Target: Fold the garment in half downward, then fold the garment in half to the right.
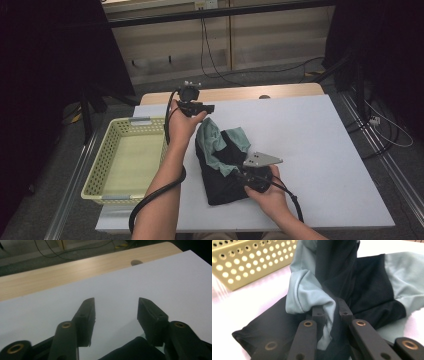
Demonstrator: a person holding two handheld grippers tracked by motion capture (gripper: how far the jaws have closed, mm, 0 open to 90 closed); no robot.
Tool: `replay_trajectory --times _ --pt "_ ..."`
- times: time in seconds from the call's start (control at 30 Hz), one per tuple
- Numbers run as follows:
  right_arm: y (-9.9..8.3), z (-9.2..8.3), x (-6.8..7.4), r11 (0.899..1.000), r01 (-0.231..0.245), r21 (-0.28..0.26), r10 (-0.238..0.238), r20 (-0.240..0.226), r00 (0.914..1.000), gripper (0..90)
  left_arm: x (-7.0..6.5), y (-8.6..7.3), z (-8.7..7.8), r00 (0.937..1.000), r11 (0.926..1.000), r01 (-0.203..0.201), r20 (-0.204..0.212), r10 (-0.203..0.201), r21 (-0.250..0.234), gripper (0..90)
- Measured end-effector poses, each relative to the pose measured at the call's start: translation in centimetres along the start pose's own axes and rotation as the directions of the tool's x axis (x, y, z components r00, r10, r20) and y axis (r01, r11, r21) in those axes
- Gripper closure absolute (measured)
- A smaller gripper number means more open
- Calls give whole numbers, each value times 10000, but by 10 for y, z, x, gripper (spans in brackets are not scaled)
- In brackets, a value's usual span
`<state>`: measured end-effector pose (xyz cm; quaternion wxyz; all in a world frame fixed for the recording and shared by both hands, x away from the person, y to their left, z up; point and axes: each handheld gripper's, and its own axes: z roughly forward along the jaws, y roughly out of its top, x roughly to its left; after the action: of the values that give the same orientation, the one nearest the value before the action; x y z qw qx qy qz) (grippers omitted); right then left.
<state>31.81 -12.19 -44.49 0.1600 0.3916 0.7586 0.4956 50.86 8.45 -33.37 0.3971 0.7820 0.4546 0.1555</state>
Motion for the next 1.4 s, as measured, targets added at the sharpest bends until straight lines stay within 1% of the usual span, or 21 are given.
replay_trajectory --times 0.07,0.1,0.17,0.2,0.3,0.37,0.43,0.5,0.53,0.6,0.7,0.8,0.87,0.9,0.93,1.0,1.03,1.07,1.17,1.27,1.4 --pt "-1 -2 -4 9998 -204 -18 204 43 9998 818 4 2 -6 9999 10000 -13 -99 12 -47 444" --pt "-1 -3 -6 9997 -224 -27 224 94 9997 818 6 2 -9 9998 9999 -54 -195 52 -98 429" --pt "-1 -4 -8 9998 -210 18 209 177 9996 817 8 1 -12 9998 9999 62 -183 -65 -118 412" --pt "-1 -4 -8 9997 -257 -7 257 222 9994 816 8 0 -13 9998 9999 35 -190 -37 -108 409" --pt "-3 -6 -11 9992 -389 36 388 326 9987 806 7 -8 -13 9999 10000 -73 -155 74 38 401" --pt "-4 -6 -13 9991 -385 171 379 338 9987 801 7 -16 -12 10000 10000 45 -21 -45 28 391" --pt "-6 -6 -14 9983 -491 320 484 226 9986 797 7 -24 -11 10000 9999 92 18 -92 73 391" --pt "-6 -6 -14 9985 -395 384 386 241 9990 781 7 -32 -9 9998 9998 134 121 -136 122 389" --pt "-6 -6 -13 9986 -344 404 334 245 9991 772 8 -35 -9 9999 9998 65 131 -68 167 388" --pt "-5 -8 -12 9992 -81 385 71 281 9996 772 9 -41 -9 9996 9998 173 225 -176 133 384" --pt "-3 -9 -12 9993 -61 377 53 237 9997 769 11 -48 -12 9997 9997 56 238 -62 222 376" --pt "-3 -10 -12 9994 -36 355 28 223 9997 761 10 -53 -15 9995 9998 171 246 -173 84 355" --pt "-2 -11 -11 9991 126 400 -135 232 9996 718 10 -56 -17 9989 9996 266 372 -270 113 339" --pt "0 -12 -10 9983 300 502 -308 153 9994 677 9 -57 -18 9988 9995 297 390 -303 145 339" --pt "2 -13 -9 9972 428 618 -435 103 9990 632 9 -59 -19 9990 9995 262 361 -268 172 338" --pt "6 -16 -7 9957 641 666 -653 164 9977 497 10 -62 -21 9988 9995 276 397 -282 148 321" --pt "9 -18 -6 9951 706 691 -725 268 9970 464 10 -64 -22 9988 9996 267 419 -271 95 318" --pt "12 -20 -6 9948 800 638 -826 402 9958 444 9 -65 -22 9987 9996 285 416 -287 56 316" --pt "21 -24 -7 9959 764 479 -779 306 9965 372 8 -69 -23 9989 9997 210 419 -216 133 296" --pt "31 -28 -7 9967 760 300 -775 545 9955 314 7 -71 -24 9989 9997 189 422 -195 155 281" --pt "45 -29 -9 9968 767 223 -781 667 9947 288 3 -70 -24 9986 9999 37 529 -44 135 268"
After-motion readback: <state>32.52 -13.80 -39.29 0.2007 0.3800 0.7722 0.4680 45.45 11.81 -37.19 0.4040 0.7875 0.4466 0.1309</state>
